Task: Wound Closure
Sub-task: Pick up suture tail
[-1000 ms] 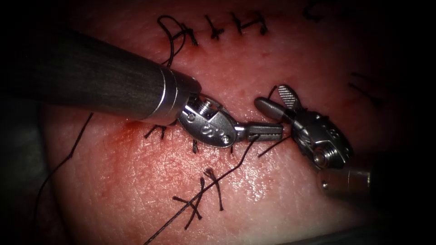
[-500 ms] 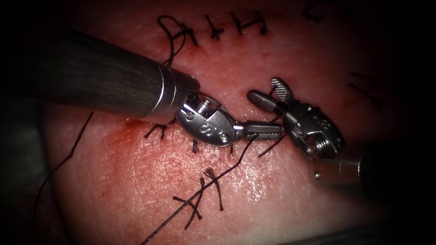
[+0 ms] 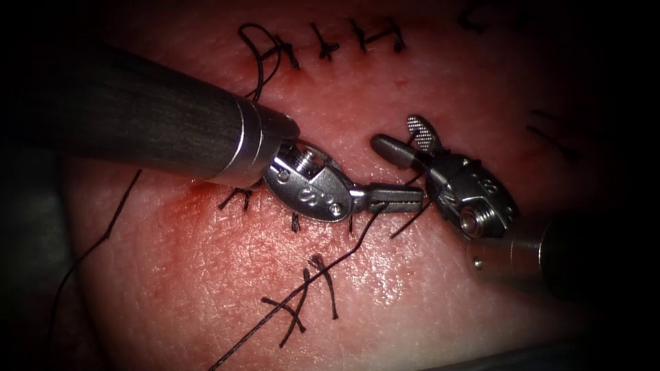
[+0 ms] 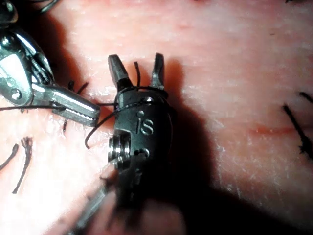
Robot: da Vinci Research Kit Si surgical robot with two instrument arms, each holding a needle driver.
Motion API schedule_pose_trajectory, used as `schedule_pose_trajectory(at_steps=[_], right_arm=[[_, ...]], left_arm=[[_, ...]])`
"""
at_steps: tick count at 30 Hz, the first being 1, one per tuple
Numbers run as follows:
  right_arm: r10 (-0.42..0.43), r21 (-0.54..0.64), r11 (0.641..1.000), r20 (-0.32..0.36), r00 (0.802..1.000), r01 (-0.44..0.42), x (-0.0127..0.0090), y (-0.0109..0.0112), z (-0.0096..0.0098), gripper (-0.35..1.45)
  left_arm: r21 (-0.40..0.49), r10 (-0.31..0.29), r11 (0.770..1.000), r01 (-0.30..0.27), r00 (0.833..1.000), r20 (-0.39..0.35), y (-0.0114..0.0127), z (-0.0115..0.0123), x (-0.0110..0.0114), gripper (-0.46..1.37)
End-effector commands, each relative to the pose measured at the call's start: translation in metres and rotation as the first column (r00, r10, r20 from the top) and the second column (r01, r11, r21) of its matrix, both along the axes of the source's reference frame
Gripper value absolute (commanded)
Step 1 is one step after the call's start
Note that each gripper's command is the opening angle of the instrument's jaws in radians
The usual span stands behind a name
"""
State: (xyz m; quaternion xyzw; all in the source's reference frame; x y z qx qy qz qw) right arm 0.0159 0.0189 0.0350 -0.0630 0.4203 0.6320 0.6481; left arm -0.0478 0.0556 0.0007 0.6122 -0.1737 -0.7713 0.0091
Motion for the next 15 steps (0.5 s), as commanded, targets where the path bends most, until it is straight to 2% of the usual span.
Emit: schedule_pose_trajectory(at_steps=[1, 6, 12, 15], right_arm=[[0.006, 0.031, 1.0, -0.012, 1.0, -0.006, -0.0001, 0.0001, -0.0001, -0.35], [0.03, 0.038, 0.999, 0.02, 0.999, -0.03, 0.0, 0.0001, 0.0, -0.35], [0.019, 0.042, 0.999, -0.001, 1.0, -0.019, 0.0, -0.0003, -0.0003, -0.35], [0.004, 0.034, 0.999, 0.011, 1.0, -0.005, 0.0001, -0.0005, -0.0007, -0.35]], left_arm=[[0.002, 0.008, 1.0, -0.008, 1.0, -0.001, 0.0, 0.0, 0.0, -0.35], [0.002, 0.009, 1.0, -0.009, 1.0, -0.001, -0.0001, 0.0, 0.0002, -0.35], [0.002, 0.008, 1.0, -0.007, 1.0, -0.003, -0.0001, -0.0001, 0.0002, -0.35], [0.003, 0.007, 1.0, -0.007, 1.0, -0.003, 0.0, 0.0, 0.0002, -0.35]])
